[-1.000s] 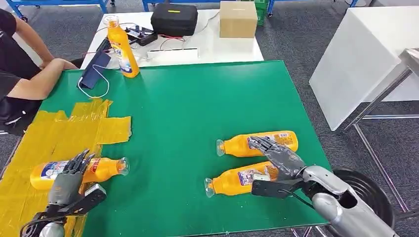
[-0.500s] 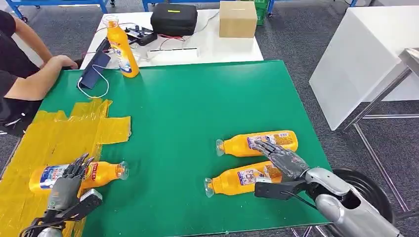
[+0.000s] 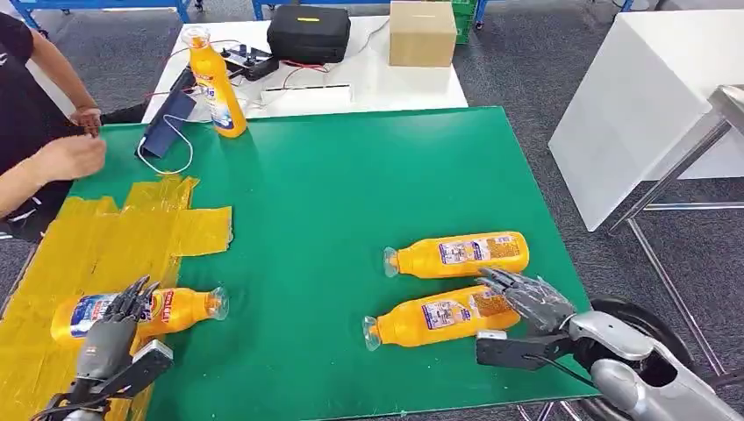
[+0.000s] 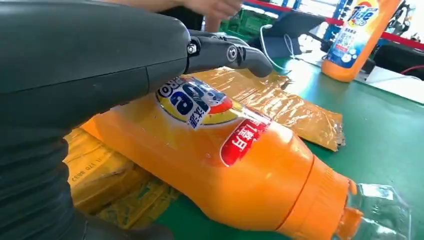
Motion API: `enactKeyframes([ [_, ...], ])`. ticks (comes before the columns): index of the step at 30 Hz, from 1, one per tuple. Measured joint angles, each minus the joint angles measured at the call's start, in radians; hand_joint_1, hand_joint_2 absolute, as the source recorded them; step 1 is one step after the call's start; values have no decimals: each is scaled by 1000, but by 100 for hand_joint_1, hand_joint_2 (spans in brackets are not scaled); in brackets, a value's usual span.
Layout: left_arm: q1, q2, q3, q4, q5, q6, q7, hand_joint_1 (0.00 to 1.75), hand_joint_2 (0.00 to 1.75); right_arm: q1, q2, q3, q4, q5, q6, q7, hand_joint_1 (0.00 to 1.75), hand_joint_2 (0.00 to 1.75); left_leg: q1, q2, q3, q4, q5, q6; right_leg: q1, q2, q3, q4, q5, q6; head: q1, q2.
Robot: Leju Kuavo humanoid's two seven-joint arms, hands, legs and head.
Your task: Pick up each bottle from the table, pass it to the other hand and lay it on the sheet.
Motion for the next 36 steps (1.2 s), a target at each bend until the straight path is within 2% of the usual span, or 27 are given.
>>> enactKeyframes([
  [4,-14,-2,-7,3,3,-4,-1,0,175,12,3,16,17,46,39,23,0,175,0,0,0,0,0,0,0,0,0,0,0,0,0,0],
  [16,-61,-2,-49,34,29,-1,2,0,175,-8,24,64,84,101,56,37,0,175,0,1,2,0,0,0,1,1,1,0,0,0,0,0],
  [20,-85,-2,-84,51,44,4,16,0,175,-30,123,88,197,186,-40,25,0,175,1,3,6,0,-1,-1,2,3,5,0,0,0,0,0],
  [23,-93,-2,-108,54,45,3,26,0,175,-68,219,101,298,225,-84,25,0,175,4,13,14,0,-7,-7,4,15,10,0,0,-1,0,0],
  [27,-112,-2,-127,61,45,3,29,0,175,-109,315,114,391,242,-101,24,0,175,7,30,29,-1,-13,-8,6,31,19,-1,0,-2,0,0],
  [28,-117,-2,-131,63,45,3,29,0,175,-117,332,115,409,245,-103,24,10,175,8,33,32,-1,-14,-8,6,34,21,-1,0,-3,1,0],
  [29,-121,-2,-134,65,45,3,29,0,175,-123,348,117,428,249,-106,24,126,175,8,36,35,-1,-16,-8,7,36,22,-1,-1,-4,0,0],
  [30,-127,-2,-138,68,45,4,29,0,175,-129,361,120,445,254,-109,23,155,175,9,37,38,-2,-17,-8,8,38,24,-1,-1,-5,1,0],
  [31,-133,-2,-141,72,46,4,28,0,175,-135,376,122,463,261,-111,22,171,175,10,39,41,-2,-19,-9,9,39,27,-1,-3,-6,1,0],
  [32,-140,-2,-145,75,47,5,27,0,175,-141,388,122,478,265,-112,21,175,175,11,40,45,-2,-22,-11,9,40,30,-2,-3,-7,1,0],
  [35,-158,-2,-155,83,48,8,26,0,175,-152,420,130,518,278,-120,18,175,175,15,42,58,-3,-32,-11,13,43,34,-2,-13,-13,1,0],
  [36,-166,-2,-157,85,48,9,25,0,175,-160,427,132,527,278,-121,16,175,175,16,43,50,-3,-30,-12,14,43,33,-2,-13,-13,1,0],
])
